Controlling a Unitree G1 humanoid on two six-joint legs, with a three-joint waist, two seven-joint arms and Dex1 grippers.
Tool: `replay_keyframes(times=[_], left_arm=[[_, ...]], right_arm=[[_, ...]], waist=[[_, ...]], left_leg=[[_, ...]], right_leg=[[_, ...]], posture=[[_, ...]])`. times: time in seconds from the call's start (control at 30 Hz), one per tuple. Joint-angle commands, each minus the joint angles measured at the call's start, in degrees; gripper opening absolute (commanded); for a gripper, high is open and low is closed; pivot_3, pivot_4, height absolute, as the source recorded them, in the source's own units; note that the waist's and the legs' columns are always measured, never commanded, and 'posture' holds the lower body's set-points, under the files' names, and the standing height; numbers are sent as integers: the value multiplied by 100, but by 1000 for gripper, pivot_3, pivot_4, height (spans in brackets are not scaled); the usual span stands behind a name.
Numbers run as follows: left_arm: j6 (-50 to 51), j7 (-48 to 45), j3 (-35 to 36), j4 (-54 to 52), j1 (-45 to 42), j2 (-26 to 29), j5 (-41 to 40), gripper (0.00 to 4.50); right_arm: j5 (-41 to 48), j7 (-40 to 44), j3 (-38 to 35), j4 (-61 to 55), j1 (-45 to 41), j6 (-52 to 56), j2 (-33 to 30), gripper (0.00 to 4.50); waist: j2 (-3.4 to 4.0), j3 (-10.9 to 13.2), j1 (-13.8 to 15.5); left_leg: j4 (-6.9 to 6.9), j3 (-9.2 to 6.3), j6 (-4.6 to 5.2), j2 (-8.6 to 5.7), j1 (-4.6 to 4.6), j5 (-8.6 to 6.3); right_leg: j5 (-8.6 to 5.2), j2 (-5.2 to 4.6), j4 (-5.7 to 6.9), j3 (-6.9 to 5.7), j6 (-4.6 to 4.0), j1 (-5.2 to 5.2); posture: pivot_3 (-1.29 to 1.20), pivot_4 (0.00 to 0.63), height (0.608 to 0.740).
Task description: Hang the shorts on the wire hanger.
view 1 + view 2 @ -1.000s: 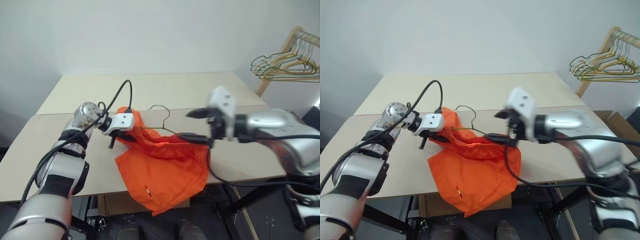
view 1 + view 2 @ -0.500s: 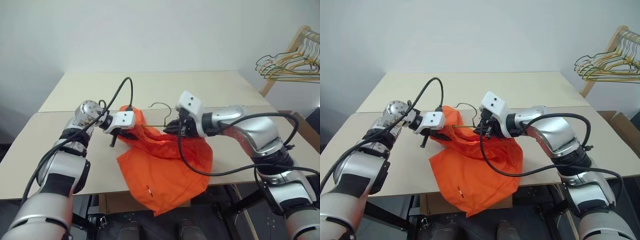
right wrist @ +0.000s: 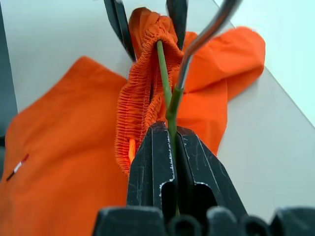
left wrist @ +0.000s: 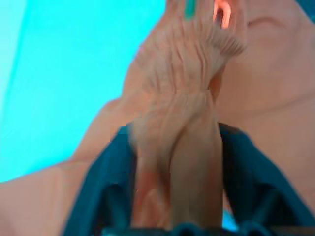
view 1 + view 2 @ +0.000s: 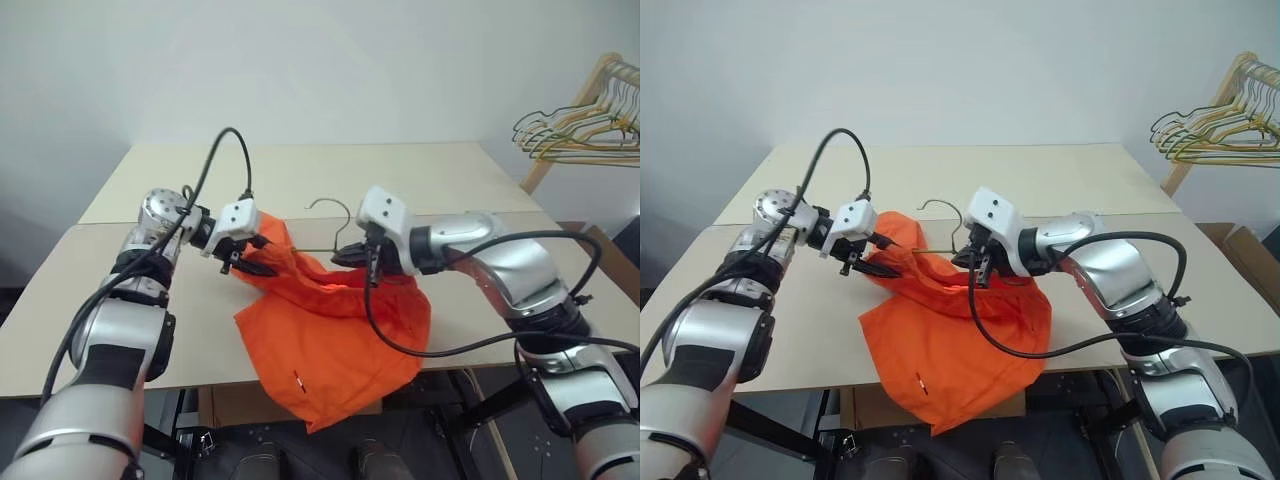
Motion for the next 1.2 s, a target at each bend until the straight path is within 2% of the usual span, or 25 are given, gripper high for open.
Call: replay_keyframes(times=[0.03, 0.1, 0.2, 0.3, 0.6, 0.63, 0.97, 1.07, 1.2], left_arm=[[-107, 106, 136, -140, -123, 145, -24, 3795], [-300, 527, 94, -95, -61, 163, 161, 4467], [-270, 534, 24, -24, -54, 136, 254, 4255], [-284, 649, 0, -12, -28, 27, 332, 3344], [-365, 766, -101, 56, -49, -16, 548, 222], [-365, 765, -106, 63, -54, -8, 558, 31], [-271, 802, -36, 86, -121, 91, 513, 31], [-152, 697, 39, 24, -99, 53, 388, 797], [-247, 731, -4, 5, -27, 74, 451, 2098]], right_arm=[[9, 132, -390, -188, 0, -192, -206, 0], [38, 162, -459, -233, 23, -183, -261, 0], [53, 188, -543, -284, 37, -160, -300, 0], [66, 209, -604, -292, 19, -133, -313, 0], [127, 250, -732, -388, 70, -57, -452, 0], [127, 255, -737, -391, 80, -56, -469, 0], [111, 366, -776, -423, 242, -91, -632, 0], [138, 377, -803, -426, 248, -72, -645, 0], [184, 380, -830, -434, 240, -57, -656, 0]], waist=[[0, 0, -4], [0, 0, 2], [0, 0, 3], [0, 0, 2], [0, 0, 1], [0, 0, 0], [0, 0, -1], [0, 0, 0], [0, 0, 2]], left_leg=[[0, 0, 0, 1, 0, 0], [1, 0, 0, 1, 1, 0], [1, 0, 0, 1, 2, 0], [2, 0, -1, 1, 2, 0], [0, 1, 0, 1, 1, 0], [0, 1, 0, 1, 1, 0], [2, 2, 0, 1, 2, 0], [1, 2, 0, 1, 2, 0], [1, 2, -1, 1, 2, 0]], right_leg=[[0, 1, 0, 0, 0, 0], [0, 1, 2, 0, 0, 0], [1, 1, 4, 0, 0, 0], [1, 1, 4, 0, -1, 0], [0, 1, 0, 0, -1, 0], [0, 1, 0, 0, -1, 0], [1, 0, 2, 0, -1, 0], [1, 0, 1, 0, -1, 0], [1, 0, 0, 0, -1, 0]], posture=[[47, 0, 740], [49, 0, 740], [49, 0, 740], [37, 0, 740], [22, 0, 740], [22, 0, 740], [30, 0, 740], [33, 0, 740], [34, 0, 740]])
